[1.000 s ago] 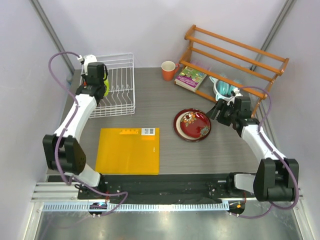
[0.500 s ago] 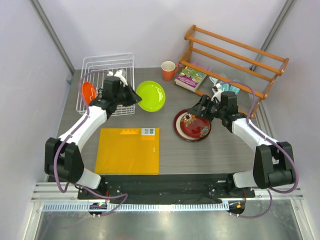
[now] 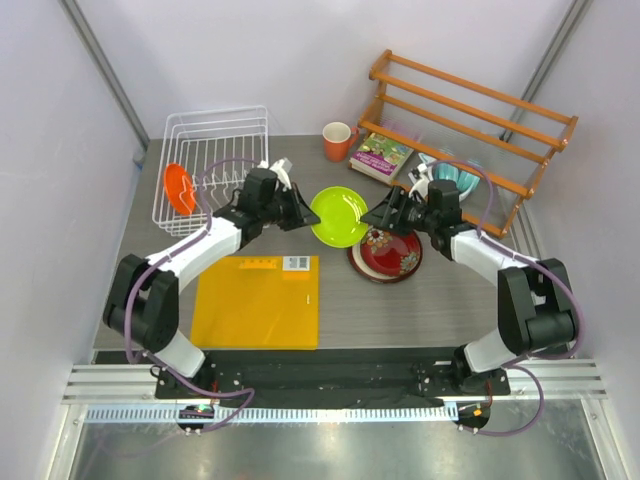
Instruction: Unload the plates from the dish rack
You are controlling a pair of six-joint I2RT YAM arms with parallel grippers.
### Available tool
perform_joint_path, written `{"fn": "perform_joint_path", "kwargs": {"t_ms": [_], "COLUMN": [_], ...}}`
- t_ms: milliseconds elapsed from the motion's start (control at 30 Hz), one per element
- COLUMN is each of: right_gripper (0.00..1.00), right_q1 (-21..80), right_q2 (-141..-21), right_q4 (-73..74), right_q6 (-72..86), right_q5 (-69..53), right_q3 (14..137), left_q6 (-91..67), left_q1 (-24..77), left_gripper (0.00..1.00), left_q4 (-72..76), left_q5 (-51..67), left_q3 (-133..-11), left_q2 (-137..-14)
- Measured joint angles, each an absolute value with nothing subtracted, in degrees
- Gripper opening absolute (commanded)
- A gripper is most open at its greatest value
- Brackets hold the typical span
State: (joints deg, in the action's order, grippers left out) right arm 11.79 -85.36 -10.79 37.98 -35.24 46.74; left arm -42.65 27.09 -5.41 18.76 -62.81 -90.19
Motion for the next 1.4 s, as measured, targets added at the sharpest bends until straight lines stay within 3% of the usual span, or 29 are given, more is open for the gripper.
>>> {"fn": "perform_joint_path", "kwargs": {"t_ms": [133,233,300,333,400,533,567,633,667,867,1000,1233,1400], "right_gripper": [0.56,0.37,0.10,0.03,0.01,0.01,0.01,0.01,0.01,0.01,0.01,0.01,0.01], "right_q1": [11.8,11.8,11.9,11.9,11.2,11.0,11.2,11.4,11.5,7.7,0.2,-4.0,-3.8], "right_q2": [-87.5,-88.5,-89.3,-89.5,-90.0,-90.0,-89.8,-88.9,-88.0,-77.5,-73.1,-74.9,-77.3], "right_q4": [-12.6,-14.8,-16.4,-16.9,-17.4,-18.8,-18.6,-16.8,-14.9,-1.8,2.7,9.3,9.9], "right_q6": [39.2,40.0,40.9,40.8,41.4,41.8,41.7,41.0,40.5,35.7,33.9,31.9,31.8], "right_q5": [-36.6,-38.2,-39.4,-39.3,-40.4,-41.9,-41.4,-40.0,-38.6,-27.6,-24.2,-22.8,-24.3], "right_q3": [46.7,46.7,46.7,46.7,46.7,46.6,46.6,46.6,46.6,46.5,44.9,39.8,37.9], "left_q6": [-43.1,-43.1,-43.1,-43.1,-43.3,-43.9,-43.8,-43.1,-42.3,-38.0,-33.8,-26.4,-22.9], "left_q1": [28.3,28.9,29.2,29.3,28.9,28.4,28.5,29.0,29.2,29.7,29.7,29.6,28.9], "left_gripper": [0.00,0.00,0.00,0.00,0.00,0.51,0.60,0.96,0.99,0.99,0.99,0.99,0.99], "left_q4": [-5.0,-4.9,-4.4,-4.3,-4.1,-3.6,-3.5,-3.6,-3.7,-7.0,-12.4,-17.5,-18.2], "left_q5": [19.4,19.9,20.3,20.3,20.5,20.9,21.0,20.9,20.8,14.2,2.8,-22.2,-31.9], "left_q3": [-62.9,-63.3,-63.6,-63.6,-63.7,-63.8,-64.1,-64.8,-65.1,-66.5,-66.5,-66.5,-66.5], "left_q2": [-91.7,-92.2,-92.4,-92.4,-92.4,-92.6,-92.9,-93.3,-93.4,-92.7,-89.7,-80.9,-79.7]}}
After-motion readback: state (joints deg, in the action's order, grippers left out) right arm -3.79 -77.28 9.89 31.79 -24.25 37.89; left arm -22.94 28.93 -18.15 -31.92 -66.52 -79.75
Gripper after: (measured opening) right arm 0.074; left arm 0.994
